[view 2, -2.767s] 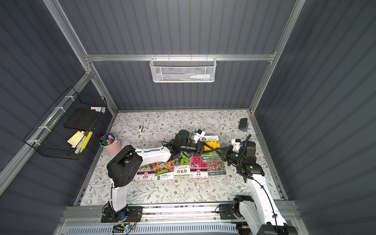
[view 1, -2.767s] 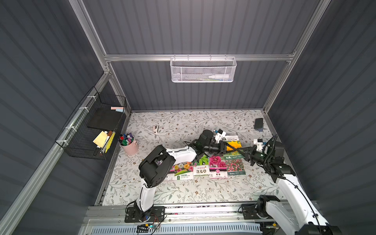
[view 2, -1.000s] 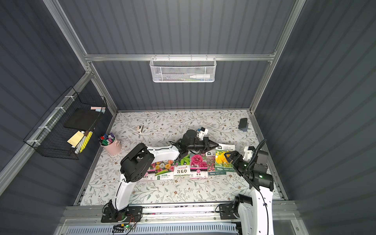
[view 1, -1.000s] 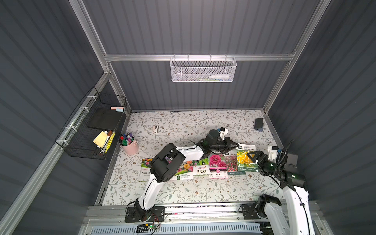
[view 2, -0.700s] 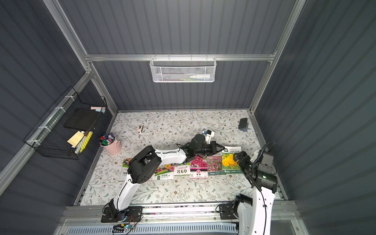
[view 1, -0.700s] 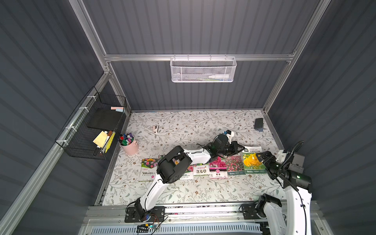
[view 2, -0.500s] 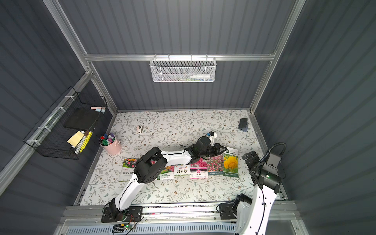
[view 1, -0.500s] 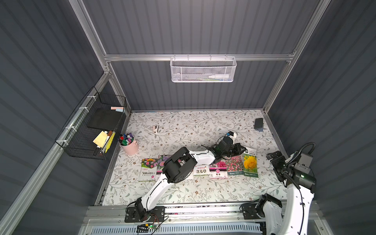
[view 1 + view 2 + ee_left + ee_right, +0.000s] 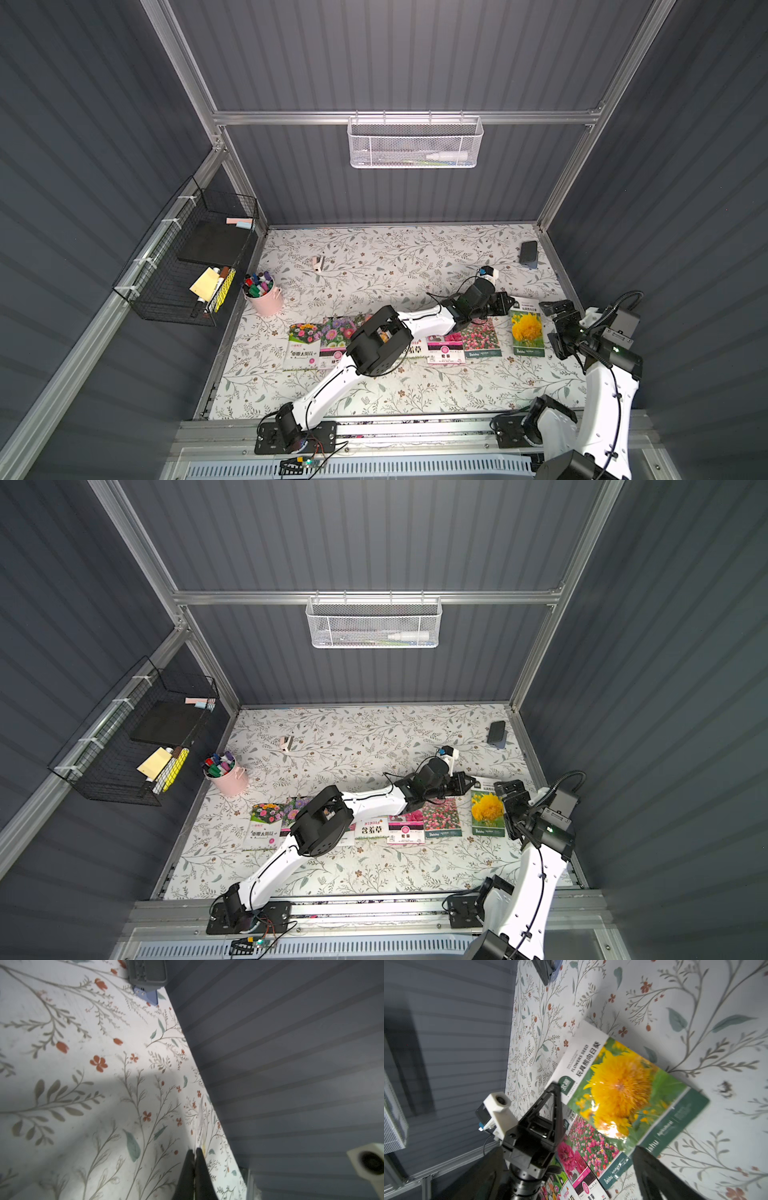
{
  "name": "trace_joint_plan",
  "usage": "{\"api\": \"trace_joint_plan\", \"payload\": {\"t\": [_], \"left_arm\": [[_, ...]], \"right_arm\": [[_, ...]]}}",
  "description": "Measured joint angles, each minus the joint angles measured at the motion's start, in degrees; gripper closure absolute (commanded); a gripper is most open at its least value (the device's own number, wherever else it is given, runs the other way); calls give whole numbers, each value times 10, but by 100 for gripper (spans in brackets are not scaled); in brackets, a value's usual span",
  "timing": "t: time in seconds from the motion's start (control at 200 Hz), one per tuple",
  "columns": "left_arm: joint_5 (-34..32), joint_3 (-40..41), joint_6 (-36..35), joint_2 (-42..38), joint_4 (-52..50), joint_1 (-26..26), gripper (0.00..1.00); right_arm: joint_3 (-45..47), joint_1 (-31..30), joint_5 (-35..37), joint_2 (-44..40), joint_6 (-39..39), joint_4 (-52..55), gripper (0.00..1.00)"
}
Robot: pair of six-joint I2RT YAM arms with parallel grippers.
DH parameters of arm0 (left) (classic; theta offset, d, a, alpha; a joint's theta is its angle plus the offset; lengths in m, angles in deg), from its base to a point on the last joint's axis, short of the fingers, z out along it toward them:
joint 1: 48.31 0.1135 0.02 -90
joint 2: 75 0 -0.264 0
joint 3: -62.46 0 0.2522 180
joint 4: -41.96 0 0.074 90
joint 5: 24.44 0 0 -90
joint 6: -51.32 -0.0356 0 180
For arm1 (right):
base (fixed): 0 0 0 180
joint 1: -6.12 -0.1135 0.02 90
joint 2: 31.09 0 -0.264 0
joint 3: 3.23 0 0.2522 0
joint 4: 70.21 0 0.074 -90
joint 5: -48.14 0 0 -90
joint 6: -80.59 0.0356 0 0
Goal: Arrange the seed packets in a row
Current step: Place the seed packet at the center of the board.
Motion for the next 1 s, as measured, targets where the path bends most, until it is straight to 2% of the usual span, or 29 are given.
{"api": "trace_joint_plan", "payload": {"t": [0.18,0.315,0.485,0.765,1.0], "left_arm": [[-23,63,-34,0,-23,-5,100],[-29,64,-57,-2,-25,-4,100],[-24,52,-75,-2,-42,-4,100],[-13,-24,-77,-2,-62,-4,100],[-18,-29,-93,-2,-85,-4,100]], "right_arm": [[30,0,-89,16,33,-75,1],[36,0,-134,56,38,-103,1],[45,0,-146,71,33,-111,1],[79,0,-143,81,21,-115,2],[92,-1,-131,101,23,-129,2]]}}
